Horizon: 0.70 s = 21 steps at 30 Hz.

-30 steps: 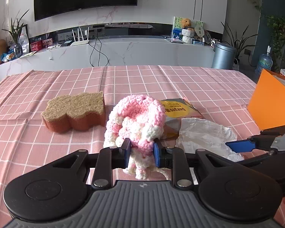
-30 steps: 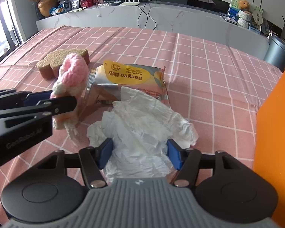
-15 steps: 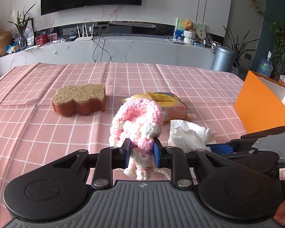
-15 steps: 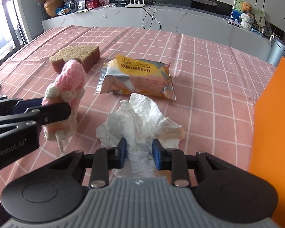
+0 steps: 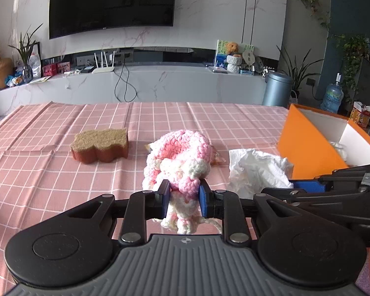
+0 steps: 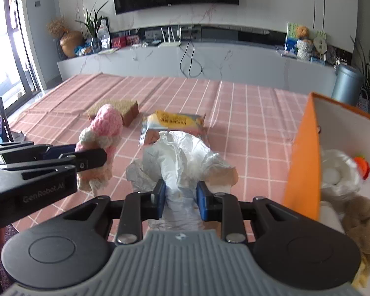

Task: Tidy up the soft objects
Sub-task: 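Carry the white tissue and pink knitted hat over the orange box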

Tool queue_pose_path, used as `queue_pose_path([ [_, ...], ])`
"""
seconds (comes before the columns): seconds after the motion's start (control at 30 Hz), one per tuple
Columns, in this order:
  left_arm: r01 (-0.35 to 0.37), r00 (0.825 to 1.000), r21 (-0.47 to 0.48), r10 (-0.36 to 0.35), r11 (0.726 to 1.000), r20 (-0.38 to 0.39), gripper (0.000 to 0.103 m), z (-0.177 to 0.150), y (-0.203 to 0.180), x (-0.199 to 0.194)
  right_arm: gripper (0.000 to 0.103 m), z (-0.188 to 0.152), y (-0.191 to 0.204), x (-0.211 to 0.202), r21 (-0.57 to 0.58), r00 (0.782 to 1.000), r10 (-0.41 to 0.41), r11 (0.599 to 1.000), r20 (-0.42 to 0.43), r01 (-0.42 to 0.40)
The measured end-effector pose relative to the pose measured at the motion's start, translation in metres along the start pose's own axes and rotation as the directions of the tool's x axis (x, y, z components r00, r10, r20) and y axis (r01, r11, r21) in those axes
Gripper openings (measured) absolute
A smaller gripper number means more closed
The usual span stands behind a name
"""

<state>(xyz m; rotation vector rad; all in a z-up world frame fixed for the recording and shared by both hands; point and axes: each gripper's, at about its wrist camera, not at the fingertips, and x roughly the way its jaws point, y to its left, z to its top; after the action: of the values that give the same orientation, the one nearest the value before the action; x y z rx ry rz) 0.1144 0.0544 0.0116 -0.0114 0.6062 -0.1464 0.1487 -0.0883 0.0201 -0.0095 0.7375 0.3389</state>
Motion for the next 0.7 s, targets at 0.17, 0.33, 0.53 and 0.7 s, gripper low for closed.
queue_pose_path([
  [0.17,0.021,0.999,0.025,-0.022,0.999,0.04,0.027,0.006,-0.015,-0.016,0.025,0.003,-0.009,-0.036,0.012,0.997,-0.017,1.0,0.078,0.016],
  [0.33,0.057,0.995,0.065,-0.062,0.996,0.077,0.026,0.013,-0.035,-0.028,0.025,0.004,-0.024,-0.068,0.034,0.988,-0.046,0.999,0.146,0.042],
  [0.53,0.124,0.986,0.122,-0.137,0.985,0.1,0.026,0.021,-0.064,-0.033,0.026,0.001,-0.048,-0.091,0.077,0.979,-0.089,0.994,0.184,0.076],
  [0.7,0.182,0.974,0.181,-0.202,0.967,0.101,0.026,0.028,-0.09,-0.028,0.026,-0.003,-0.069,-0.102,0.086,0.974,-0.133,0.989,0.186,0.119],
])
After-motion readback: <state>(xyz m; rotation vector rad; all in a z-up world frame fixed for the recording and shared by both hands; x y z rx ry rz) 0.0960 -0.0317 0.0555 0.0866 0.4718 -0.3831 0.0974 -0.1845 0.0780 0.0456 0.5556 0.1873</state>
